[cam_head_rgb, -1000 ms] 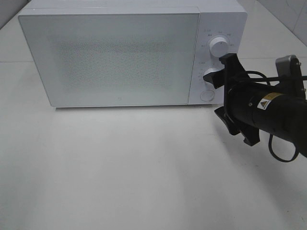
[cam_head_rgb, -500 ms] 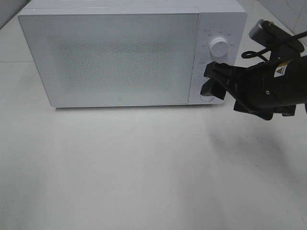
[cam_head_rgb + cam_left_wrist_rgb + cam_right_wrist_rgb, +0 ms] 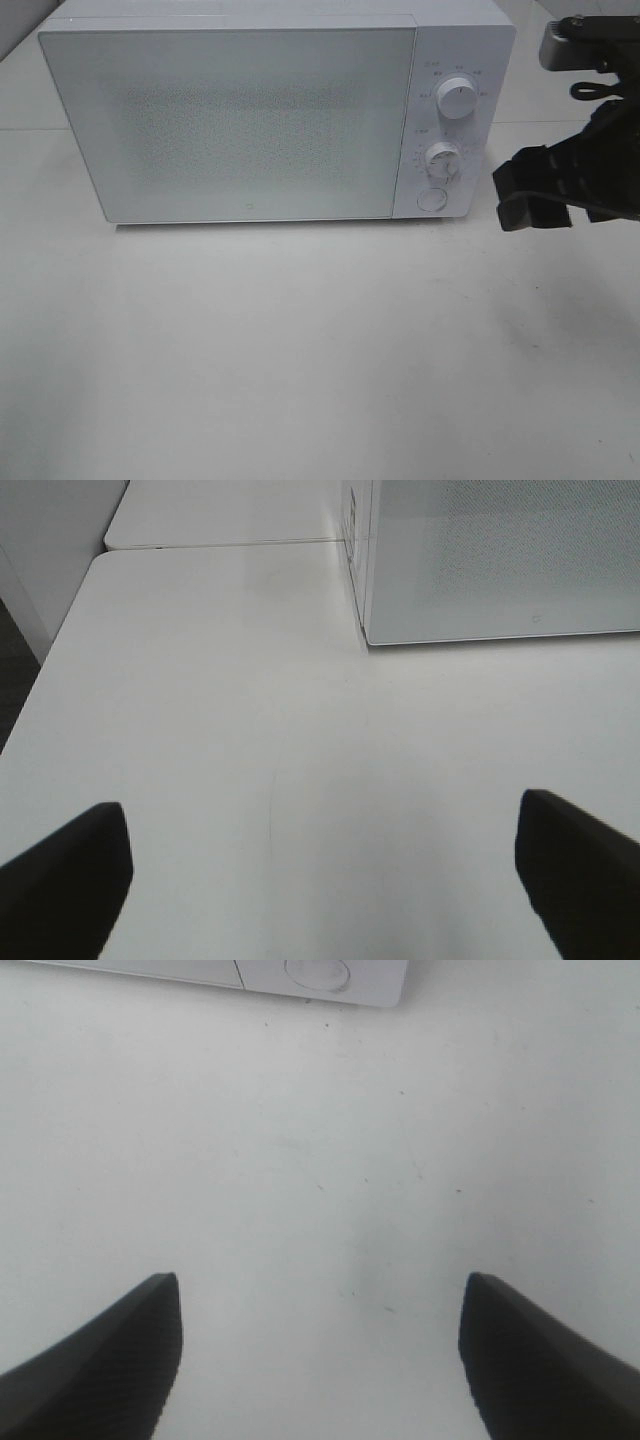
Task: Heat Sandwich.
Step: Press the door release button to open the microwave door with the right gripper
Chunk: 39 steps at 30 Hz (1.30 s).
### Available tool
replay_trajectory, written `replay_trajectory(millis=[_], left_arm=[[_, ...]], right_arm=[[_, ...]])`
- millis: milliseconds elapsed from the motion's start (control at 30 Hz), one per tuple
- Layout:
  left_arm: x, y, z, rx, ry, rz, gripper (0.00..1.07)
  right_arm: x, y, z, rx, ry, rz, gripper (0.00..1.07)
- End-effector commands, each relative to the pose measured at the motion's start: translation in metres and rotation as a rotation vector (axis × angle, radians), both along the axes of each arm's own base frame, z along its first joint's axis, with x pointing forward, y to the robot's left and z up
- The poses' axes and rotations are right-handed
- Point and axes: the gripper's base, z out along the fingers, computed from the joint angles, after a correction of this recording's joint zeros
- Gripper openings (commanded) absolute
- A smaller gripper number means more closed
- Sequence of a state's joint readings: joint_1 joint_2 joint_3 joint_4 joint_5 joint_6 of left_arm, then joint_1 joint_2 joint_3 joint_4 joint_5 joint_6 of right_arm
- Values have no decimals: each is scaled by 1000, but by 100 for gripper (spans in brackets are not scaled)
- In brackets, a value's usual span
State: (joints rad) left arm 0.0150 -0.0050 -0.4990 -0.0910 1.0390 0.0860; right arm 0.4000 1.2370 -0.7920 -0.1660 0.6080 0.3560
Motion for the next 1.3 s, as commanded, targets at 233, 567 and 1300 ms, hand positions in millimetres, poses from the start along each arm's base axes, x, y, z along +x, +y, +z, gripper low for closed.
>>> replay_trajectory(millis=[233, 567, 1300], left_arm=[[-4, 0, -1, 0, -26, 0, 98], [-4, 0, -1, 0, -26, 0, 98], [-4, 0, -1, 0, -26, 0, 98]], right_arm=[[-43, -23, 37, -66, -13, 26, 75], [-98, -48, 67, -55, -83, 20, 75], [-208, -93, 45, -3, -376, -136, 75]])
